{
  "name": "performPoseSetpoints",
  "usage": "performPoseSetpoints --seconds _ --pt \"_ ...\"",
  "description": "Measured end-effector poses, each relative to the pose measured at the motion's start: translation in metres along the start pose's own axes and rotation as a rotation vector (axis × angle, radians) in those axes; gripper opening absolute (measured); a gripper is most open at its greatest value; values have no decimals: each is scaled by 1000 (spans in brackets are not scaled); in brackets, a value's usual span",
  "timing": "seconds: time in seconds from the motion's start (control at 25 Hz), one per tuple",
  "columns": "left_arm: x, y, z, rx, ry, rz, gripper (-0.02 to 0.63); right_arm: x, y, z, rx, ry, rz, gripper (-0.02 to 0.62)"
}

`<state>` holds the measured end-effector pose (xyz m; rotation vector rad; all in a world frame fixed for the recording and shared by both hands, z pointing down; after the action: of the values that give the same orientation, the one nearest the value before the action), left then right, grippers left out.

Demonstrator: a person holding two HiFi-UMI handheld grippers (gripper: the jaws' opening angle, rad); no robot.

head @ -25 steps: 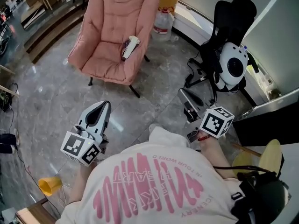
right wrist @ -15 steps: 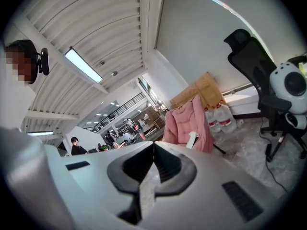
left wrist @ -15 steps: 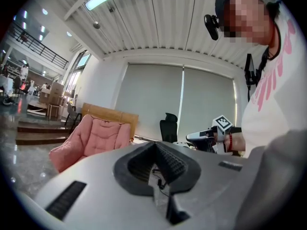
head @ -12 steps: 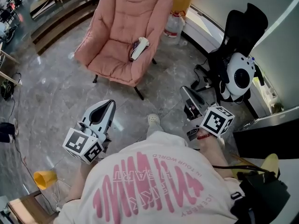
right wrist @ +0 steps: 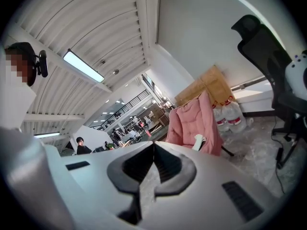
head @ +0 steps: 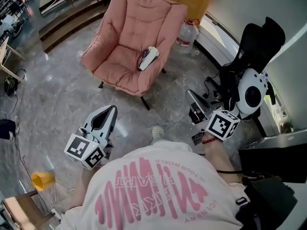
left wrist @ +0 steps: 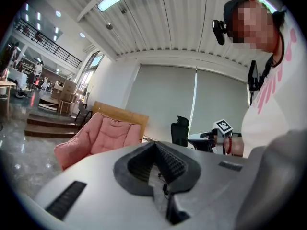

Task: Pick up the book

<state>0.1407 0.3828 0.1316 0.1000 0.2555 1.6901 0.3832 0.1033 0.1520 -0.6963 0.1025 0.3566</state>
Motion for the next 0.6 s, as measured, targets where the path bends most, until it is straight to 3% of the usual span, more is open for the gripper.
performPoseSetpoints --seconds 0.6 --pt "-44 27 -14 34 1 -178 9 -101 -46 -55 -53 121 -119 12"
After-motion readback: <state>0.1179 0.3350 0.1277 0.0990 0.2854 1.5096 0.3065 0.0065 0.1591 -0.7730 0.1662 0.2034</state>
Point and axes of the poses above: the fingertips, and each gripper's own axes: x backward along the fingers, y to its left, z out of its underside, the point moved 10 cm from there along x, backward along the fingers, and after that the axes turned 9 degrees about z, right-handed, at the moved point
